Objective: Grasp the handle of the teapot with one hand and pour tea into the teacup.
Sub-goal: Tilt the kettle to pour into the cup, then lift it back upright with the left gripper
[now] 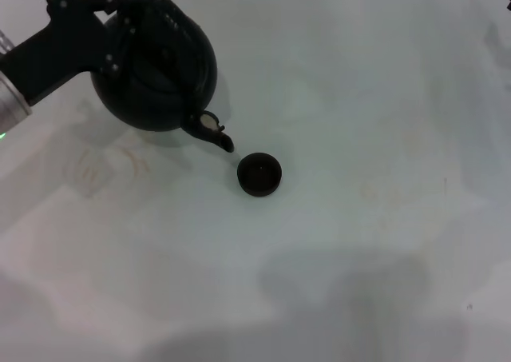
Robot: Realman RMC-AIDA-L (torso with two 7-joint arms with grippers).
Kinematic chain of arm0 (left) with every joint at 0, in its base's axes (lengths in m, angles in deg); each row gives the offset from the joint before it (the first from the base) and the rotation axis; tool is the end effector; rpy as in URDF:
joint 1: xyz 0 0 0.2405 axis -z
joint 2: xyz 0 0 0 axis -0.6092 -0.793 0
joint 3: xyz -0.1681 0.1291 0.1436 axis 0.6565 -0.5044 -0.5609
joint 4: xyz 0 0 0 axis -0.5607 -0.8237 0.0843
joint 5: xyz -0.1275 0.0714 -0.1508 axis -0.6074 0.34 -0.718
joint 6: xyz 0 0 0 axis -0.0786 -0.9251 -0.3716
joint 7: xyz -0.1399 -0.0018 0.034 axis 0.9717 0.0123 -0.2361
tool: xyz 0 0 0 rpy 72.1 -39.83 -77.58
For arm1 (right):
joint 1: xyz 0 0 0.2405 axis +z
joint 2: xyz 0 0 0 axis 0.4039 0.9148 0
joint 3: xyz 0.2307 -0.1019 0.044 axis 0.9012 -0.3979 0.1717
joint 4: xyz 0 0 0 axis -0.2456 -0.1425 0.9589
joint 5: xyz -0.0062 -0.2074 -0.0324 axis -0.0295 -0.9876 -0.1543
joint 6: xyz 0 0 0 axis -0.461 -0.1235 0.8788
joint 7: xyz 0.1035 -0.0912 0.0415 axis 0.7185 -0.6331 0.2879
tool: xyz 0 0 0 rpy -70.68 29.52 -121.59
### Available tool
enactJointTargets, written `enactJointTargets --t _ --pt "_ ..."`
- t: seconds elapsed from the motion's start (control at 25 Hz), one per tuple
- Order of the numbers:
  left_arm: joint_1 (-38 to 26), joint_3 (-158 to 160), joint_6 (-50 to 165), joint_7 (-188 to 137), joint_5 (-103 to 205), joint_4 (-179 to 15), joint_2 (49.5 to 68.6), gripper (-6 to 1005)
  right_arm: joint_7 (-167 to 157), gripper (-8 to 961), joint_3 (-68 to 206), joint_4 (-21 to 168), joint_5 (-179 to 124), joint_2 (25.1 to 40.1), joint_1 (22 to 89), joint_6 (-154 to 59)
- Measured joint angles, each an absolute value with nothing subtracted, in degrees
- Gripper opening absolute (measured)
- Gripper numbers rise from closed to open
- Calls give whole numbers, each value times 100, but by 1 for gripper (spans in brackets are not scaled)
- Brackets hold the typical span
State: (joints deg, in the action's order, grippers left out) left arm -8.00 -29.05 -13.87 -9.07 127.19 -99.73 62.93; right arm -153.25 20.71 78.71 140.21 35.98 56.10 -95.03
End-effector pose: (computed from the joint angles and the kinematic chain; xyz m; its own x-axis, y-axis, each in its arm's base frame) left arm -0.2783 0.3457 -0.0008 0.8608 -0.3472 0.3721 0.0871 -0.6197 -0.7800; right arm 0.3721 0.3876 0.0275 0.5261 -0.2487 -0.8133 -0.8289 0.0638 -0.5557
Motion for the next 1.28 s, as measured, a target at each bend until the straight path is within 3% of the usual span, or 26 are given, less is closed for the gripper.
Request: enactJointTargets --t 1.28 --pt "-480 -2937 -1080 -2323 12604 -9337 6348 109 -14886 856 2238 7783 14022 3606 5608 -9503"
